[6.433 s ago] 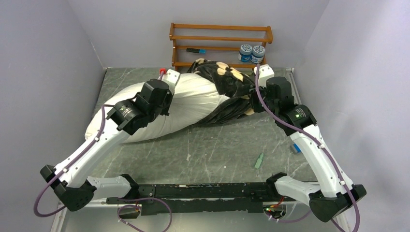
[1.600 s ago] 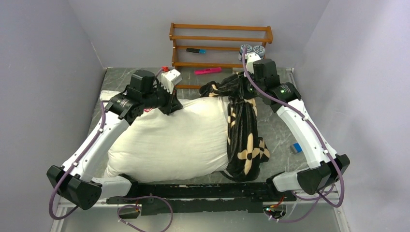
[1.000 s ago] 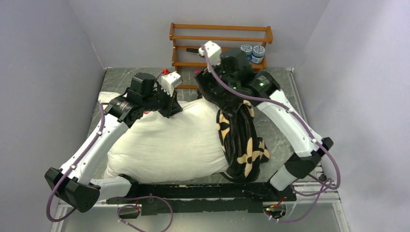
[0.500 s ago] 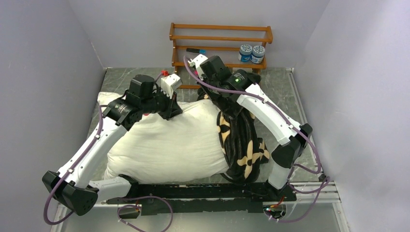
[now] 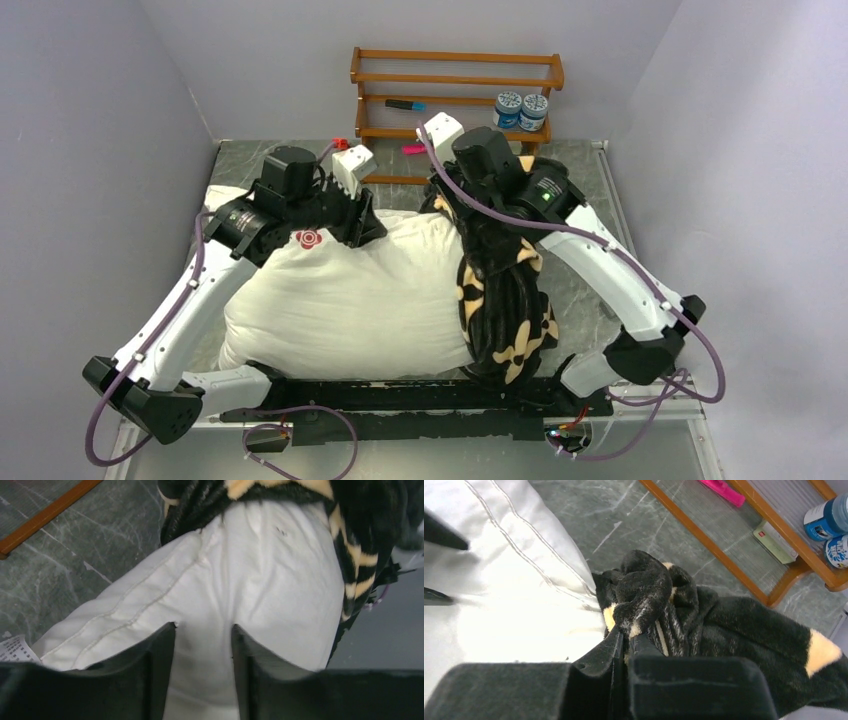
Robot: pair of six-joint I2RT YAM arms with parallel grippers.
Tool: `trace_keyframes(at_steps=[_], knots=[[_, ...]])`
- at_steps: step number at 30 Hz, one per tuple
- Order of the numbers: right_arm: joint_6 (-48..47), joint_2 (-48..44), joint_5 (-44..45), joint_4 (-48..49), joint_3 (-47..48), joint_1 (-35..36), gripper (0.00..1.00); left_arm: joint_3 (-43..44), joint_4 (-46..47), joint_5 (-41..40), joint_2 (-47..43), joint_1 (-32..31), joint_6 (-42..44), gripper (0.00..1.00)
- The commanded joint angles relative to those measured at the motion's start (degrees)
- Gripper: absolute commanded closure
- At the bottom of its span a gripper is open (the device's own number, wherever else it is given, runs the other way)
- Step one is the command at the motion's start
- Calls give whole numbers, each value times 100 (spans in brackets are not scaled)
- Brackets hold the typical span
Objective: Remove the pillowcase from the pillow
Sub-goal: Remove the pillow from the pillowcase.
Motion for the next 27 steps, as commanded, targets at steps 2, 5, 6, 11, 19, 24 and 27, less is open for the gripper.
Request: trace_keyframes(at_steps=[2,5,6,11,19,24,27], knots=[[-62,-619,-2,1003,60,94,100,609,165,288,232,-6,18,35],[-72,-673,-29,1065,55,130,100,811,321,481,408,-6,18,18],[-77,-687,-31,1082,46,143,100,860,395,611,486,-13,163,14],[-82,-750,-53,1152,-21,165,100,932,672,995,925,-232,228,5],[-97,-918,80,1314,-206,174,100,888,696,782,1620,-770,360,4],[-117,-1001,229,1399,-356,175,100,479,896,1127,1815,-832,257,10],[-170,-1034,430,1452,-467,175,100,372,758,1242,1812,-907,290,32]])
